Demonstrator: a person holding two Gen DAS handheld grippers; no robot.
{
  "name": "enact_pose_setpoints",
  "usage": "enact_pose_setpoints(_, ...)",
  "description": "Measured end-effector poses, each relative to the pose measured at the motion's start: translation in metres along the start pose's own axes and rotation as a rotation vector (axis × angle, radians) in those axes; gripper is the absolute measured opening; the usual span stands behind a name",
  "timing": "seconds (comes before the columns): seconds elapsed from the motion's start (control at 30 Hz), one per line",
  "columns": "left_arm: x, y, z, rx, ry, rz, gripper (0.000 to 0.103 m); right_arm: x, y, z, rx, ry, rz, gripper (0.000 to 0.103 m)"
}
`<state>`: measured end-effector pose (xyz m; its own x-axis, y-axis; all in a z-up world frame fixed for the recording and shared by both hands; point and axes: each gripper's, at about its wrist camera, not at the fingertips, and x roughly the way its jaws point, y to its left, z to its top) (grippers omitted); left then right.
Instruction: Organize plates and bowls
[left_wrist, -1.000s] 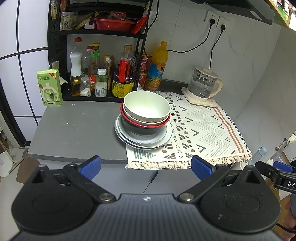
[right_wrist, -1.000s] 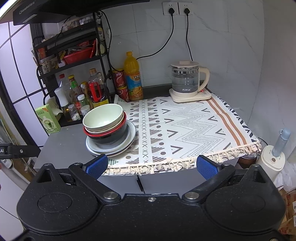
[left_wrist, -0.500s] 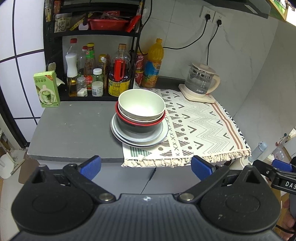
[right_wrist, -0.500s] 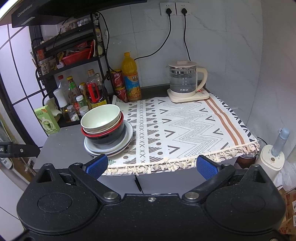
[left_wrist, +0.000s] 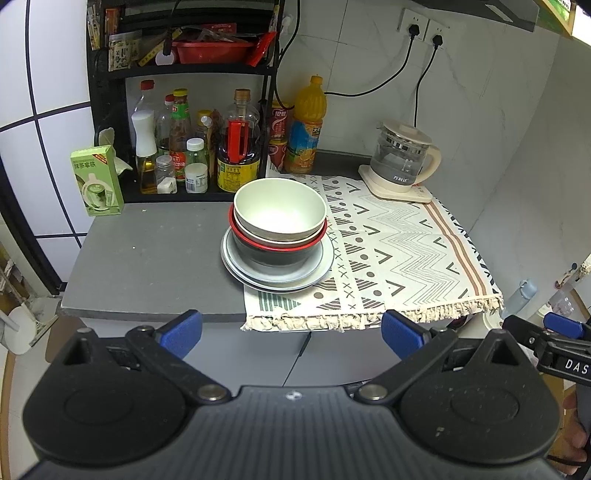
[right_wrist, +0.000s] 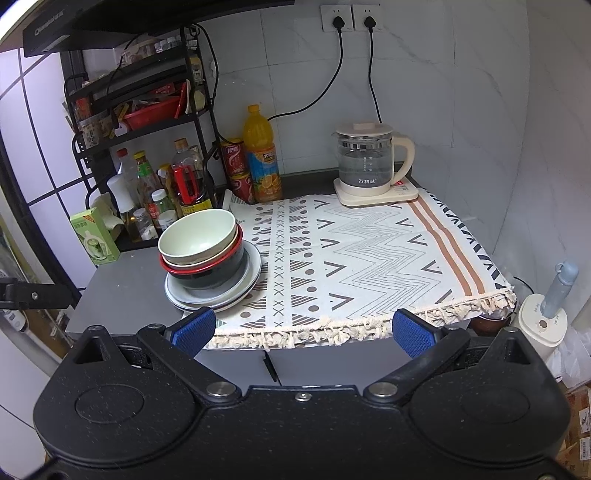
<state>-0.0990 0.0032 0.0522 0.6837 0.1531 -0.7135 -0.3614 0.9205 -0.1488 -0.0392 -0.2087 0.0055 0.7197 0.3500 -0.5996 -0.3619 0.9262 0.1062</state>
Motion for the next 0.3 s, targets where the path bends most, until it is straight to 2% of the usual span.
enact_pose_setpoints(0.13,-0.005,-0.007,0.004,0.015,-0.010,-0.008,0.102,-0.001,-0.001,0.000,-0.002,-0.001,0.002,0.103)
enact_pose_setpoints(0.3,0.002,-0.015,0.010,0.018,0.017,-0.009,0.102,0.000,-0.002,-0.001,0.000,0.013,-0.008,0.103)
